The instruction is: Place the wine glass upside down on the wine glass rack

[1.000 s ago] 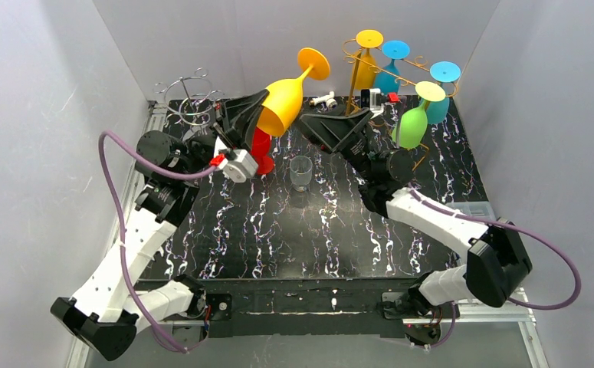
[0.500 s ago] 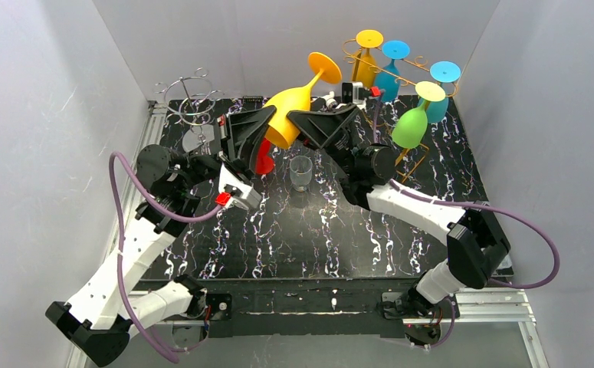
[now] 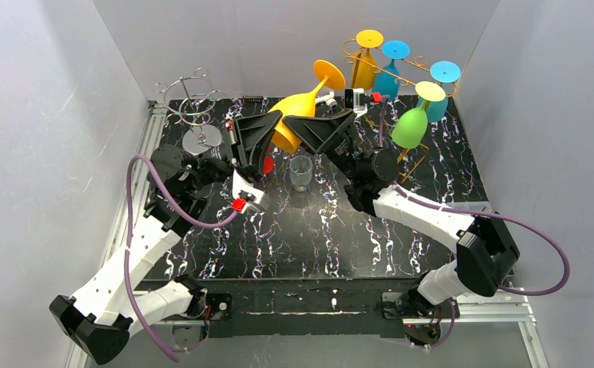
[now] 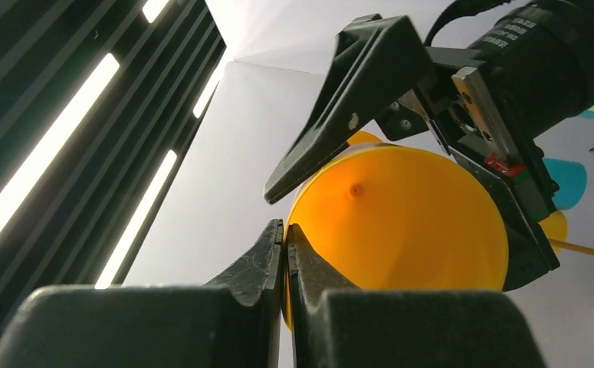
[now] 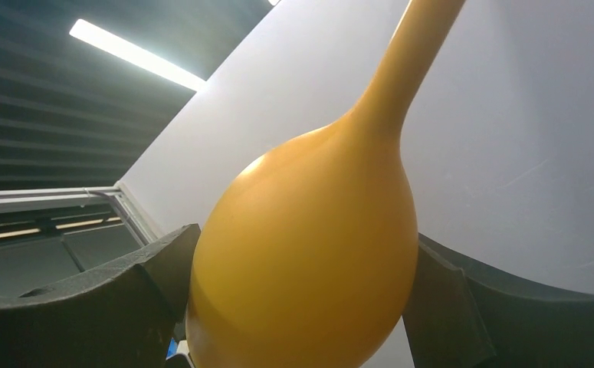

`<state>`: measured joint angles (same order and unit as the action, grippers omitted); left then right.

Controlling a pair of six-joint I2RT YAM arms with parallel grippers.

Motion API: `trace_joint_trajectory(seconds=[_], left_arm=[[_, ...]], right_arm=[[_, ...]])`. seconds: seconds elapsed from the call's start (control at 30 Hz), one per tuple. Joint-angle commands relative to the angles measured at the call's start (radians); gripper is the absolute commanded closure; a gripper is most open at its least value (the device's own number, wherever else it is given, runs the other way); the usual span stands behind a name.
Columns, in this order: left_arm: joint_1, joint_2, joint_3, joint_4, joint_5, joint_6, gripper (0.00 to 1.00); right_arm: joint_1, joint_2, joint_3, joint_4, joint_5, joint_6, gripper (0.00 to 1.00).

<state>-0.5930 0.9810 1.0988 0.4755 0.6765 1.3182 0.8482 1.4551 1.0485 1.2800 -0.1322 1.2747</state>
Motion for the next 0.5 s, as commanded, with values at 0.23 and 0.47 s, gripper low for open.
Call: trace_joint_trajectory(seconds=[0.23, 0.47], left_arm=[[0.007, 0.002, -0.041, 0.063, -0.065, 0.165, 1.00], [0.008, 0.004, -0.038, 0.085, -0.082, 0.159, 1.00]], right_arm=[[0.010, -0.043, 0.019, -0.044, -0.040, -0.020, 0.02], [0.012, -0.046, 0.000, -0.016, -0.050, 0.009, 0.05]])
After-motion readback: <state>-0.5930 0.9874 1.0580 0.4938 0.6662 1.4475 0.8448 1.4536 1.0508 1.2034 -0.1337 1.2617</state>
